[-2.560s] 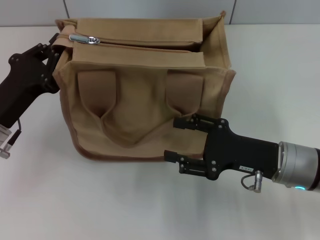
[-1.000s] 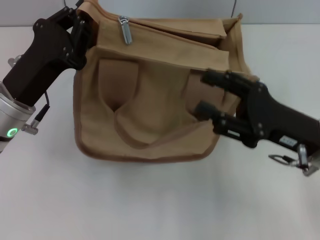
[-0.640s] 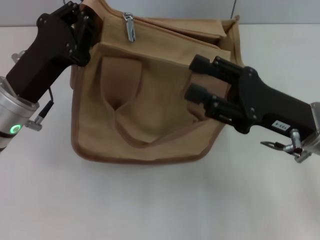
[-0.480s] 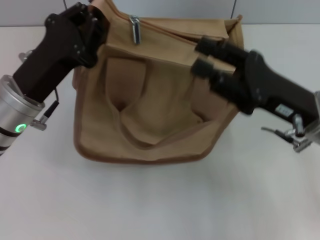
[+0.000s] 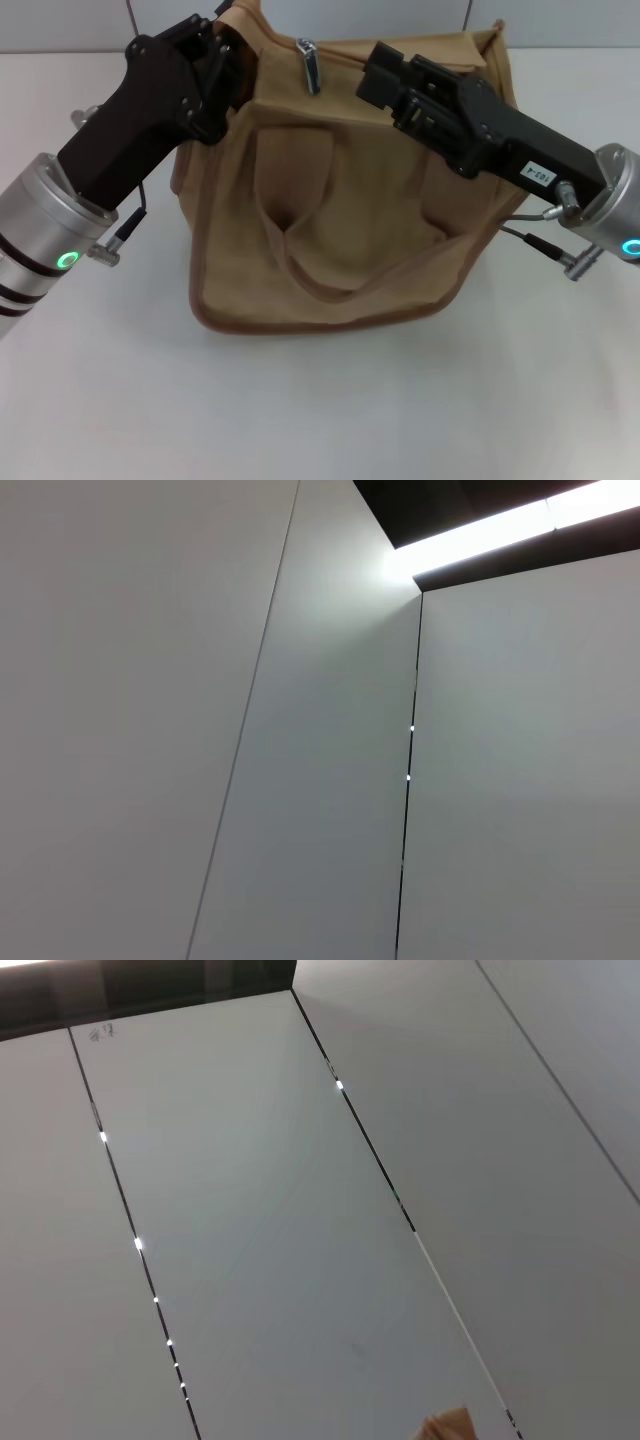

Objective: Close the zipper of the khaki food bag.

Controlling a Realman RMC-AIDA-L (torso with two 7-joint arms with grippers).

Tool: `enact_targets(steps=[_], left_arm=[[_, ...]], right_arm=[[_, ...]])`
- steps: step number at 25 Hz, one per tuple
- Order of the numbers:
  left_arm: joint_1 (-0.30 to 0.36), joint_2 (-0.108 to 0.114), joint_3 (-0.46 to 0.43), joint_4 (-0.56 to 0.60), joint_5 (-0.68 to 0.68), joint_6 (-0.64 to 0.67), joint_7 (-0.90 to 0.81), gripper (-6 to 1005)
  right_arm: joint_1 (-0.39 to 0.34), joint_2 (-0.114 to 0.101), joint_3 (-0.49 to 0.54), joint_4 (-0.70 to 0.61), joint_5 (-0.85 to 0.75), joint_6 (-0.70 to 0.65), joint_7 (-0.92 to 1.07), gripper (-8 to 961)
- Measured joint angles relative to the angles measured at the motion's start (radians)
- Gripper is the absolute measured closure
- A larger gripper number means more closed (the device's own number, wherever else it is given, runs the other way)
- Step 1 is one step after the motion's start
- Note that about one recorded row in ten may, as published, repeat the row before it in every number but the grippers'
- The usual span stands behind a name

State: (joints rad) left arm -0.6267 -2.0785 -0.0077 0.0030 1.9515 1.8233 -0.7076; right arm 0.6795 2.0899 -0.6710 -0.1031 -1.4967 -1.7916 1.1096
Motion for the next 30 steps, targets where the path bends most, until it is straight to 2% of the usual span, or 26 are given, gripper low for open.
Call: enact_targets(steps=[12,30], left_arm=[[-0.045,0.0,0.0,-0.027,0.009,-0.001,0.0,934],[-0.061,0.0,-0.001,-0.029,0.013,-0.004,0.0,911]], right_arm=[[0.065,0.001,-0.027,0.029,0.001,0.065,0.017,531],[0.084,0.002,-0.03,0.043,0.018,0.117,0.024,532]])
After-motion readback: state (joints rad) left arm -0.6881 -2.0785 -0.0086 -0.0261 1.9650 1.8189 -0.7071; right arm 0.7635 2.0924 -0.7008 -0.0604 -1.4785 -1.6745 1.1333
